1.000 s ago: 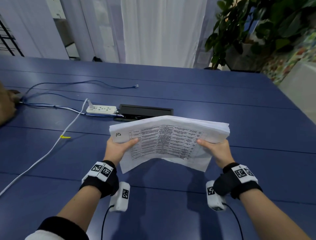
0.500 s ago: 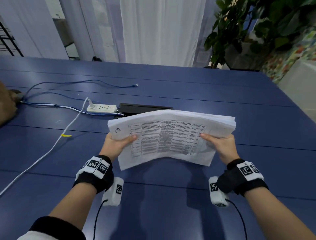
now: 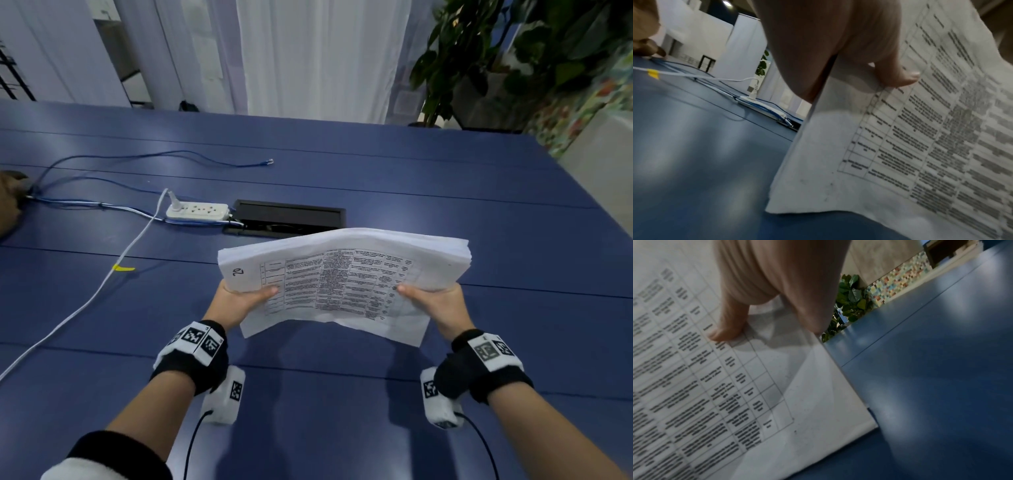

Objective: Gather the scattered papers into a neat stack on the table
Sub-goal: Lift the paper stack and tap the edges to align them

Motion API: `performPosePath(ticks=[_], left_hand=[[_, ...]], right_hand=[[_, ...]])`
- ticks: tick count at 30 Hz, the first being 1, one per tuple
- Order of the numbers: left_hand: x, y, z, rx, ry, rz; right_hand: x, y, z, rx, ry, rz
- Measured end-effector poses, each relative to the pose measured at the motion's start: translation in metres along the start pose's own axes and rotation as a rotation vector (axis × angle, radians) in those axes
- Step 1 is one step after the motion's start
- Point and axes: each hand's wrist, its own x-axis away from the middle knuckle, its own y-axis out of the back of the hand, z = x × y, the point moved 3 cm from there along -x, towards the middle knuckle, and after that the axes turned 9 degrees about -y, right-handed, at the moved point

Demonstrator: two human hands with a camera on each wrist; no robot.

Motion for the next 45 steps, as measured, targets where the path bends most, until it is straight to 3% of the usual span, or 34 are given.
performPosePath(ticks=[6,13,23,28,31,37,42,45], left_hand=[[-0.002,0.0,-0.009,0.039,-0.039,-0.064],[0.003,-0.006,0.0,0.043,0.001,-0.05],[-0.001,-0.007,-0.013,0.05,-0.045,-0.085],[0.003,-0.008,-0.004,0.019,-0.003,-0.035],[0.003,-0.005,-0.009,0.02,-0.011,-0.026],[-0.01,-0.002,-0.03,0.031,-0.059,-0.003],[-0.003,-0.005,-0.03,0.056,-0.05,-0.027],[0.0,-0.005,-0.033,0.058,-0.066,-0.042]], right_hand=[[-0.002,0.0,0.019,0.015,0.069,-0.014],[0.001,0.001,-0.006,0.012,-0.004,-0.047],[-0.001,0.003,0.019,0.004,0.049,-0.05],[0.002,0.002,-0.003,0.088,-0.066,-0.031],[0.003,0.005,0.007,0.16,-0.057,0.005],[0.001,0.005,0.071,0.099,0.131,-0.145],[0.001,-0.005,0.083,0.006,0.107,-0.363],[0.003,-0.004,0.082,0.03,0.084,-0.373]])
